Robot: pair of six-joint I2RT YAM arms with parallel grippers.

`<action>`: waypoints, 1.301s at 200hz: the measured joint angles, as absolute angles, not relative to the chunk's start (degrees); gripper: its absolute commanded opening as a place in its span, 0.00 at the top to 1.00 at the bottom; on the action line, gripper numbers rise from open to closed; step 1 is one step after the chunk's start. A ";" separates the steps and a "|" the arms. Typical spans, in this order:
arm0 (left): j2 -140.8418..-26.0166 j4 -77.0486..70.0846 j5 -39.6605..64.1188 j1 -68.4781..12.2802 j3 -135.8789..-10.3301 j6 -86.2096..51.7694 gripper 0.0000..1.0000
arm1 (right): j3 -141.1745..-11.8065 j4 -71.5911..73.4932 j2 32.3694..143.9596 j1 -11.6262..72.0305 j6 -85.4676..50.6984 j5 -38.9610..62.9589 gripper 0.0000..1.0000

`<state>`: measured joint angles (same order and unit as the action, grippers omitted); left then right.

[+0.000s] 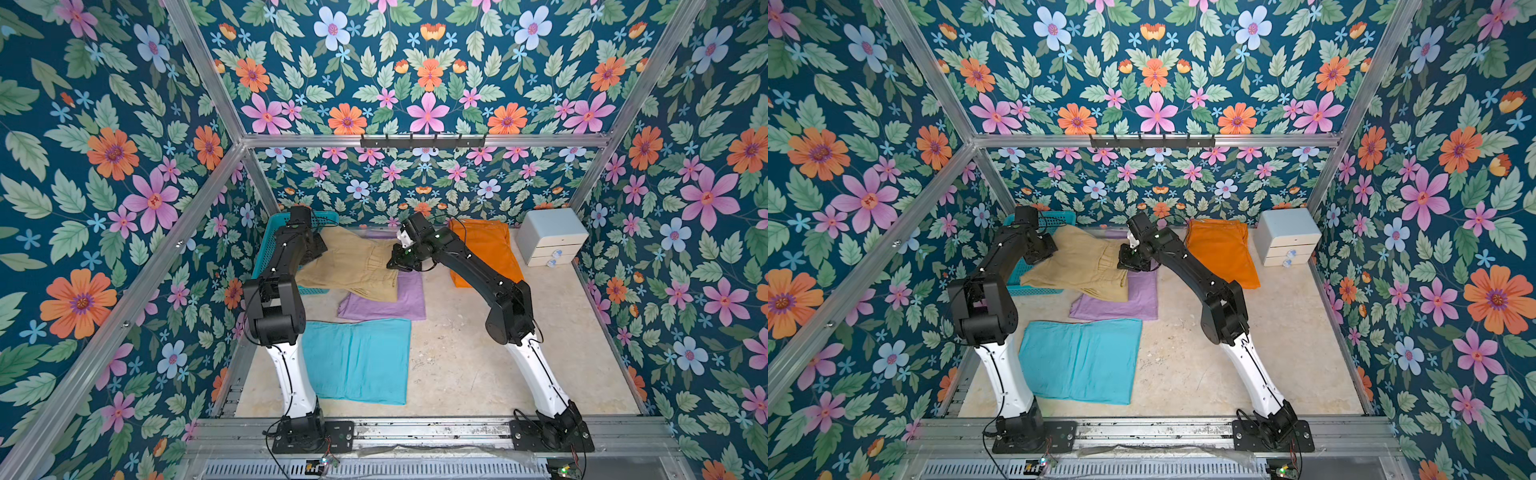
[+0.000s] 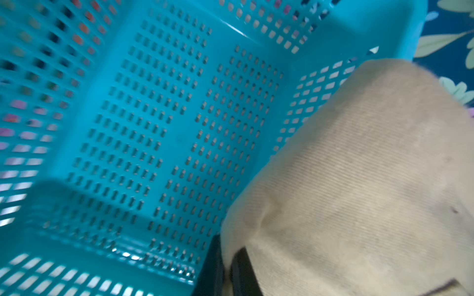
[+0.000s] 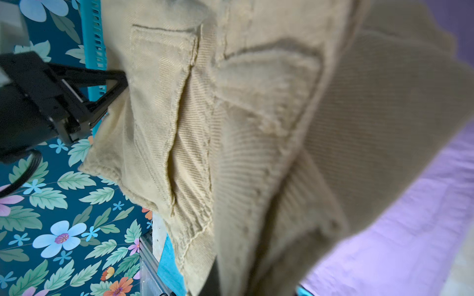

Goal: Put the folded long pants in the basket
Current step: Move the basket to the center of the board.

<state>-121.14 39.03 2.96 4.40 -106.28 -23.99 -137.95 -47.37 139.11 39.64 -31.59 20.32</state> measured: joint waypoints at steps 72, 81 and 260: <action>-111.39 38.04 17.19 4.34 -87.18 -27.14 1.00 | -108.62 -41.91 118.61 40.75 -30.41 18.98 1.00; -109.25 37.98 18.41 4.25 -84.60 -27.55 1.00 | -106.43 -41.80 116.75 40.75 -30.41 18.96 1.00; -110.76 51.72 6.22 5.37 -94.30 -19.20 1.00 | -102.19 -34.17 111.79 49.43 -33.65 15.51 1.00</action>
<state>-110.76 51.72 6.22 5.37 -94.30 -19.20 -102.19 -34.17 111.79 49.43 -33.65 15.51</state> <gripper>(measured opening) 0.101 0.160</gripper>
